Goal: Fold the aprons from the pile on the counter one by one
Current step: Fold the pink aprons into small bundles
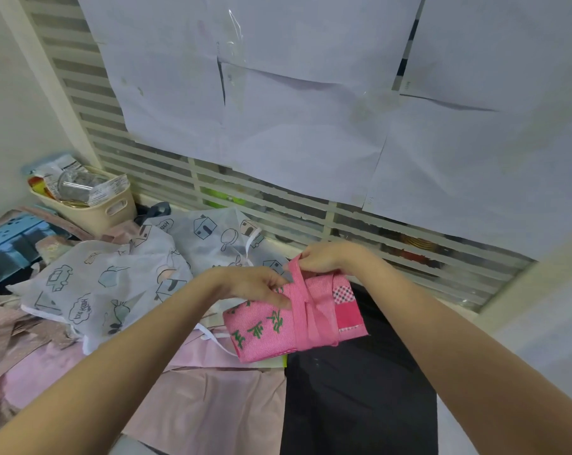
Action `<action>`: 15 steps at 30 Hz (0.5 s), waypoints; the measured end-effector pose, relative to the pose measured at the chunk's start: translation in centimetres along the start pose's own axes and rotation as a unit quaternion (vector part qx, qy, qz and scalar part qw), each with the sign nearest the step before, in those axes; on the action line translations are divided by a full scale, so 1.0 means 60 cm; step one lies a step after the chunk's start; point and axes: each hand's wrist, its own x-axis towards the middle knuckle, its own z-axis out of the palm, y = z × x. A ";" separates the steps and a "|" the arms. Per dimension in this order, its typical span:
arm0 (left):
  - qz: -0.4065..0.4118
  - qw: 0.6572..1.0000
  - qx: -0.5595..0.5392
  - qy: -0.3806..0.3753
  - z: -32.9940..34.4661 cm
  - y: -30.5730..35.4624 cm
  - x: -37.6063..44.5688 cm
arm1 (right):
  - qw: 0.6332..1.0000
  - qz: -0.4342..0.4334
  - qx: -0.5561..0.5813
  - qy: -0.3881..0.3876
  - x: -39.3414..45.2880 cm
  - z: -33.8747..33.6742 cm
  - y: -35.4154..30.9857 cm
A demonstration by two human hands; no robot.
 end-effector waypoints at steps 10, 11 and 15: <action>-0.058 0.992 -0.071 0.085 -0.014 0.020 0.019 | 0.974 -0.098 0.097 0.182 0.005 0.004 -0.019; -0.071 0.989 -0.071 0.110 -0.016 0.012 0.021 | 0.976 -0.094 0.104 0.168 0.003 0.000 -0.012; -0.081 0.978 -0.045 0.189 -0.010 0.006 0.033 | 0.981 -0.113 0.066 0.144 -0.006 0.010 -0.018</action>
